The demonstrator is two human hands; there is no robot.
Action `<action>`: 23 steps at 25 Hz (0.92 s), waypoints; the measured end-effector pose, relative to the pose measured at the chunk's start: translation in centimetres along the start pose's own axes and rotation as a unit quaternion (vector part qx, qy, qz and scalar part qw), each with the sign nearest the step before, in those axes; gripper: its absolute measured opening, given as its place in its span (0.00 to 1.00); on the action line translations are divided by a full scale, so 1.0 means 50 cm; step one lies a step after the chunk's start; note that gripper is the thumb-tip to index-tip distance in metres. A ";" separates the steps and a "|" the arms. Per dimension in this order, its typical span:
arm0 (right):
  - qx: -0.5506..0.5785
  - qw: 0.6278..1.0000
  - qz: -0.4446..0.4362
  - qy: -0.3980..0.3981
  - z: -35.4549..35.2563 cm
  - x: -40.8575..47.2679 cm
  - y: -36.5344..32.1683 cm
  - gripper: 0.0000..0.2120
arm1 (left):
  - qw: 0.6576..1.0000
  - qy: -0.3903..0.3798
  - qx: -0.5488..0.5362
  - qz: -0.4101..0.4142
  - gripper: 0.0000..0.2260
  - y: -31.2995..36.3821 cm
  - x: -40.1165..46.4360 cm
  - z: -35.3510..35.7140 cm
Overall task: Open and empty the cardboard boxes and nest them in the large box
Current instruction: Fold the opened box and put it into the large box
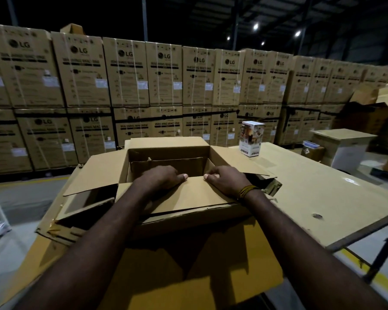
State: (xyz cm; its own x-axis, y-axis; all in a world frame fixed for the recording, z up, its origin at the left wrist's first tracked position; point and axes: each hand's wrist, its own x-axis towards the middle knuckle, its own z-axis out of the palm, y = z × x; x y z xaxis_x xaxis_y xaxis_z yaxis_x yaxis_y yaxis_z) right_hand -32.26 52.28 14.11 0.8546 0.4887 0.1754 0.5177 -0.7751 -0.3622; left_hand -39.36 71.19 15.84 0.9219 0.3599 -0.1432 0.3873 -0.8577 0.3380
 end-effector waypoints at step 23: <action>-0.033 0.984 0.020 0.171 -0.153 -0.130 0.738 0.33 | 0.964 0.198 0.024 0.178 0.31 0.756 0.049 0.410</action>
State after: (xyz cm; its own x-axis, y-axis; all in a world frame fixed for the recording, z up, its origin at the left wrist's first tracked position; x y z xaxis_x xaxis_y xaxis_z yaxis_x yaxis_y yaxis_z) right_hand -18.40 17.40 6.62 0.8322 0.3021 0.4650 0.4749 -0.8212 -0.3163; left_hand -22.48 32.12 9.21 0.9284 0.1443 0.3424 0.0556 -0.9651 0.2561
